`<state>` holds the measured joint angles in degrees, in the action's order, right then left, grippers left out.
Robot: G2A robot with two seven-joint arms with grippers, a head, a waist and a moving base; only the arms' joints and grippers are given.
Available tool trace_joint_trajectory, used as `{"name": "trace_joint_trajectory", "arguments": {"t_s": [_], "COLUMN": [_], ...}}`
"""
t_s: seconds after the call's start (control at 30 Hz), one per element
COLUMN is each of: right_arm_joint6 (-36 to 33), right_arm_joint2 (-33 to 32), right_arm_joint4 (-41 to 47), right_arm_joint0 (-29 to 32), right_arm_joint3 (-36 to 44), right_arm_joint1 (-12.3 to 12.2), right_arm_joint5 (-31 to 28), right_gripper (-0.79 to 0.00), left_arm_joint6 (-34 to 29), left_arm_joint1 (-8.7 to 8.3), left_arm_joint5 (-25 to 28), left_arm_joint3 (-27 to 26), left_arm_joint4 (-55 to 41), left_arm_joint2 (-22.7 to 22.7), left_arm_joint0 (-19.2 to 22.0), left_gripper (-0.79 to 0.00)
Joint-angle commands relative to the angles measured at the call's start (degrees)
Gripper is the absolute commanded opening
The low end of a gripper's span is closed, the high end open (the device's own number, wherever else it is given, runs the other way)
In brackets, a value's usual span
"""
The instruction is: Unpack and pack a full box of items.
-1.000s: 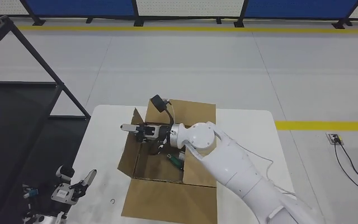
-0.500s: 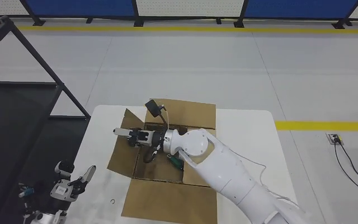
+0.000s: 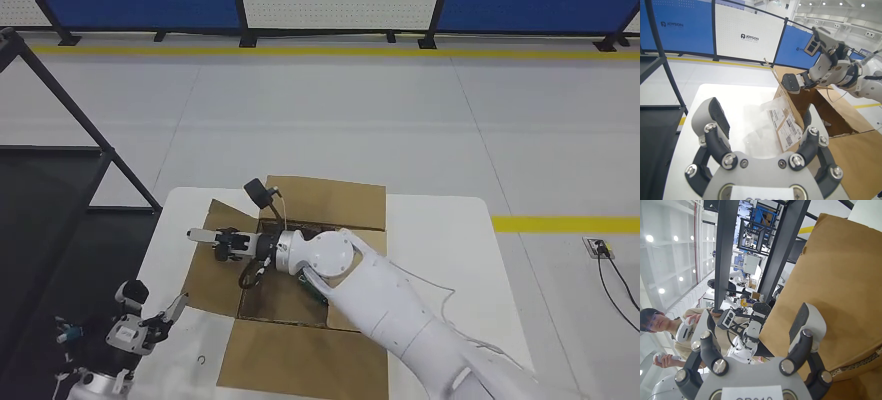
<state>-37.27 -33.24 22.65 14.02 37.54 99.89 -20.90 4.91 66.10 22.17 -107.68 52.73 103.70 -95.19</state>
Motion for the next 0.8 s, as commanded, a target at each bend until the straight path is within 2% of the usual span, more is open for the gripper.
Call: {"name": "trace_joint_trajectory", "arguments": {"t_s": [0.0,0.17,0.37,0.77], "right_arm_joint6": [-0.12,-3.02,-0.91,-0.97], "right_arm_joint2": [-0.34,-1.67,-4.3,-10.14], "right_arm_joint4": [-0.18,-0.84,-3.78,-11.19], "right_arm_joint0": [-0.08,-0.23,0.58,4.64], "right_arm_joint3": [-0.72,-1.24,0.47,9.24], "right_arm_joint1": [0.27,0.24,-0.84,-4.33], "right_arm_joint5": [-1.22,-3.99,-7.17,-2.67], "right_gripper": [0.0,0.0,0.0,0.0], "left_arm_joint6": [-0.17,-0.98,-1.06,-2.14], "left_arm_joint1": [0.03,0.07,0.06,-0.03], "left_arm_joint5": [-0.51,-1.92,-2.86,-2.26], "left_arm_joint3": [0.88,2.81,4.32,7.06], "left_arm_joint4": [0.76,2.25,5.66,6.95], "left_arm_joint2": [-0.7,-1.56,-2.3,-2.36], "left_arm_joint0": [0.86,2.34,2.91,2.91], "left_gripper": [0.0,0.0,0.0,0.0]}}
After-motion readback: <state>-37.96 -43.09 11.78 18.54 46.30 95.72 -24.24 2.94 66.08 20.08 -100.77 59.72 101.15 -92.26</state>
